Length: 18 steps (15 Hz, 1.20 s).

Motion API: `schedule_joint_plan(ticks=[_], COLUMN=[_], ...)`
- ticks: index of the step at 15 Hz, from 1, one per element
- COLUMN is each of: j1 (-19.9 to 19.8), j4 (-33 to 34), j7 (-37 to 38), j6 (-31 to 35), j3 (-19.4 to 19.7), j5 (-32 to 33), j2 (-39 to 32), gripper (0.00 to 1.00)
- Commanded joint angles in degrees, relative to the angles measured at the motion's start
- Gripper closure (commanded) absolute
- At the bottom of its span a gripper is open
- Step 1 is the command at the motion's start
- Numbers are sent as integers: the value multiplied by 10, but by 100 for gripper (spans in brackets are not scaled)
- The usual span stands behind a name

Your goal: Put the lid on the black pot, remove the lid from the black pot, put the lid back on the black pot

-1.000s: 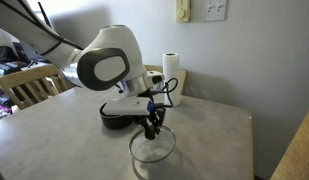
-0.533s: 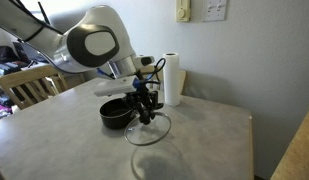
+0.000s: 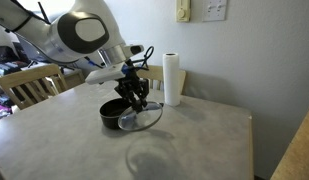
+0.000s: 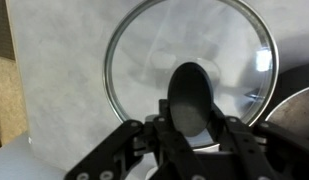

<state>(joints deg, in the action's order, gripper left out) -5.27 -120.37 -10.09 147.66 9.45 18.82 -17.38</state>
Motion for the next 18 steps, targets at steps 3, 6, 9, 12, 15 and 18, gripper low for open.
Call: schedule_joint_plan(ticks=[3, 6, 9, 12, 15, 18], j1=[19, 35, 53, 73, 88, 92], j4=[-3, 9, 21, 29, 36, 43], j7=[9, 17, 33, 62, 83, 87], j6=[-22, -33, -53, -71, -66, -51], j3=[-19, -32, -48, -61, -70, -73], j5=[6, 4, 1, 0, 7, 4], j2=[21, 15, 11, 8, 0, -18], gripper=[87, 87, 87, 87, 87, 87])
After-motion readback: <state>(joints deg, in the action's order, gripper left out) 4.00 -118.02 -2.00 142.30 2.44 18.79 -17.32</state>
